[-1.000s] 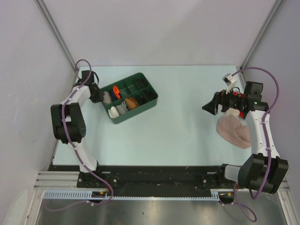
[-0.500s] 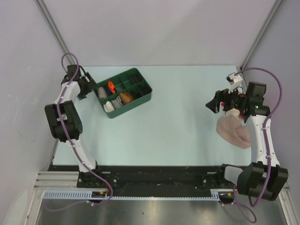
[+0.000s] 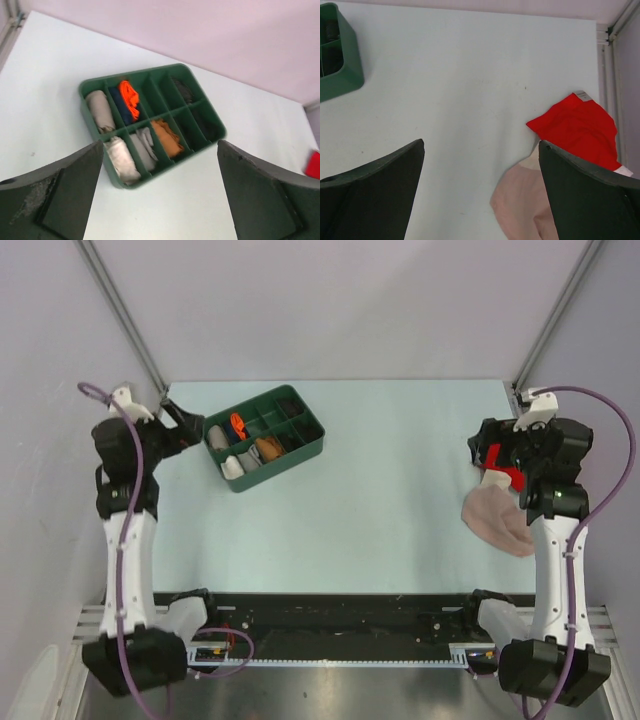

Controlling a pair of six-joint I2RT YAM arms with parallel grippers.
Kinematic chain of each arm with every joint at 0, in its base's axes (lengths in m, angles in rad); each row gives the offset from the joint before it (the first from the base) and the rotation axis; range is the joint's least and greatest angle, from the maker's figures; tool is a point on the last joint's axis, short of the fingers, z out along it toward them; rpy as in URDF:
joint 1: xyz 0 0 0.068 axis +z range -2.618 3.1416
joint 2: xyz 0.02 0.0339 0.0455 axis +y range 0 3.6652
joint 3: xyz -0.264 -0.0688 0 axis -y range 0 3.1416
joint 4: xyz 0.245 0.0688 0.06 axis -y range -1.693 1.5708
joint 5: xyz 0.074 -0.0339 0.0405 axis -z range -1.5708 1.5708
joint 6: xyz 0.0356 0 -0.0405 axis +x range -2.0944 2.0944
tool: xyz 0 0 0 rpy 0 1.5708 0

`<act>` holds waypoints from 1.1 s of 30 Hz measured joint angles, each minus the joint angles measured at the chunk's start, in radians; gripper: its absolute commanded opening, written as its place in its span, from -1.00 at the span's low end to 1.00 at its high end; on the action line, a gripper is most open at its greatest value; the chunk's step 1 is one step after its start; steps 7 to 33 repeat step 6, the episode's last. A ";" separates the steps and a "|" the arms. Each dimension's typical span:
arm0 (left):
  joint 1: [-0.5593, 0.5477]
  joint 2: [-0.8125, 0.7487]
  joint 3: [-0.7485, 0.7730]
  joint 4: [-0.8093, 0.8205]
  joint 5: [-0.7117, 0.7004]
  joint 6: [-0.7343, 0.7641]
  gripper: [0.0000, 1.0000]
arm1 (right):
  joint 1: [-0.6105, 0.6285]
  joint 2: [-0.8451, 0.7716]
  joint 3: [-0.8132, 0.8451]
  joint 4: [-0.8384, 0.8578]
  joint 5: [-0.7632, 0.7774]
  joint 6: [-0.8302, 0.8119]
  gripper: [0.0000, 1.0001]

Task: Roll the underwear
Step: Reset both arms

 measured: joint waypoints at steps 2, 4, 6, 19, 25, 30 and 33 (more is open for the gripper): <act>0.000 -0.122 -0.095 0.047 0.042 -0.013 1.00 | 0.000 -0.027 0.000 -0.007 0.029 0.010 0.99; 0.000 -0.221 -0.190 0.093 0.101 -0.038 1.00 | 0.000 -0.051 0.000 -0.014 0.047 0.017 0.99; 0.000 -0.276 -0.251 0.106 0.169 -0.056 1.00 | 0.000 -0.071 0.000 -0.022 0.056 0.022 0.99; 0.000 -0.276 -0.251 0.106 0.169 -0.056 1.00 | 0.000 -0.071 0.000 -0.022 0.056 0.022 0.99; 0.000 -0.276 -0.251 0.106 0.169 -0.056 1.00 | 0.000 -0.071 0.000 -0.022 0.056 0.022 0.99; 0.000 -0.276 -0.251 0.106 0.169 -0.056 1.00 | 0.000 -0.071 0.000 -0.022 0.056 0.022 0.99; 0.000 -0.276 -0.251 0.106 0.169 -0.056 1.00 | 0.000 -0.071 0.000 -0.022 0.056 0.022 0.99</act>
